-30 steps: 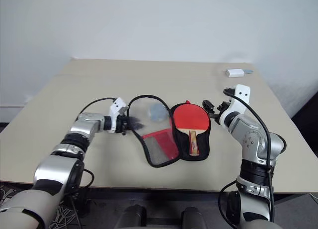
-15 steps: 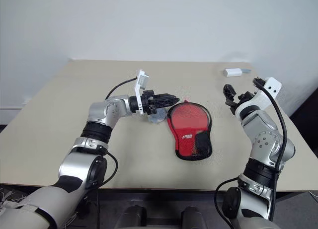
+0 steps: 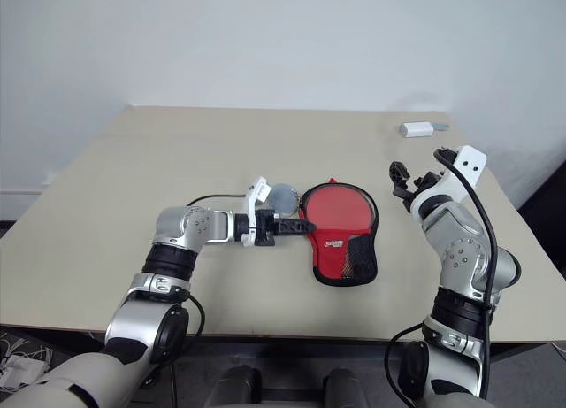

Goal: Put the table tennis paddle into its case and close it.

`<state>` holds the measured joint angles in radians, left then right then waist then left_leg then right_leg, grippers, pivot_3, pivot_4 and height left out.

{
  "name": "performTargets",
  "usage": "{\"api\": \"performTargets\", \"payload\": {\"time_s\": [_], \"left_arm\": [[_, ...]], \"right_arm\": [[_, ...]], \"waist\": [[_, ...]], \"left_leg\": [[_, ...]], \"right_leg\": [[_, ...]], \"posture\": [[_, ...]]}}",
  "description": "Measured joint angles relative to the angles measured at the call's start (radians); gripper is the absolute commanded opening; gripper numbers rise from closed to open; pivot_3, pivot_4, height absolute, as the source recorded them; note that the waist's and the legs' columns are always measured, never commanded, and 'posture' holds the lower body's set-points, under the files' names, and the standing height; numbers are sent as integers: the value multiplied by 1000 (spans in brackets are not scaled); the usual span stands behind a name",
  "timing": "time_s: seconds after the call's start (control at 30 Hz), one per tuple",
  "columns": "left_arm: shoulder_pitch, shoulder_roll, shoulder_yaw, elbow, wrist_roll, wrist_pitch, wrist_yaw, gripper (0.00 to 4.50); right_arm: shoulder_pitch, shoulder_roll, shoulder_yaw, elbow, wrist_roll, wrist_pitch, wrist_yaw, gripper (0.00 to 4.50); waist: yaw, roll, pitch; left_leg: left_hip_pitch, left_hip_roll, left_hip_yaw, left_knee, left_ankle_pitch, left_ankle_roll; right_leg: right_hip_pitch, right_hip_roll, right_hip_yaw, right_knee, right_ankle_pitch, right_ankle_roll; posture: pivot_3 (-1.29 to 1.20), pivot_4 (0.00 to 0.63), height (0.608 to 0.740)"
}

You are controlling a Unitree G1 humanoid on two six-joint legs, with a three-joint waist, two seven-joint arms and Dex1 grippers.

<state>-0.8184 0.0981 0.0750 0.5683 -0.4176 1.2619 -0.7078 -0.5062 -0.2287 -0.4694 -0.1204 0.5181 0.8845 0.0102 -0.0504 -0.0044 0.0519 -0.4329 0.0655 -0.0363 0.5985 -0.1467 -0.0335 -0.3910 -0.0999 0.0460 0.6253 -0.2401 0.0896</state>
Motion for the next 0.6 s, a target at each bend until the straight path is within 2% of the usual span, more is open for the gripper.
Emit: {"api": "performTargets", "payload": {"time_s": [0.23, 0.6], "left_arm": [[-73, -74, 96, 115, -27, 50, 120, 4463], [-113, -157, 179, 215, -62, 73, 194, 4463]], "right_arm": [[2, 0, 22, 18, -2, -22, 0, 4500], [20, 1, 23, 29, -6, -40, -4, 4500]], "waist": [[0, 0, 0], [1, 0, 0]], "left_leg": [[0, 0, 0, 0, 0, 0], [0, -1, 0, 0, 0, 0]], "right_leg": [[0, 0, 0, -1, 0, 0], [0, 0, 0, -1, 0, 0]], "posture": [[0, 0, 740], [0, 0, 740]]}}
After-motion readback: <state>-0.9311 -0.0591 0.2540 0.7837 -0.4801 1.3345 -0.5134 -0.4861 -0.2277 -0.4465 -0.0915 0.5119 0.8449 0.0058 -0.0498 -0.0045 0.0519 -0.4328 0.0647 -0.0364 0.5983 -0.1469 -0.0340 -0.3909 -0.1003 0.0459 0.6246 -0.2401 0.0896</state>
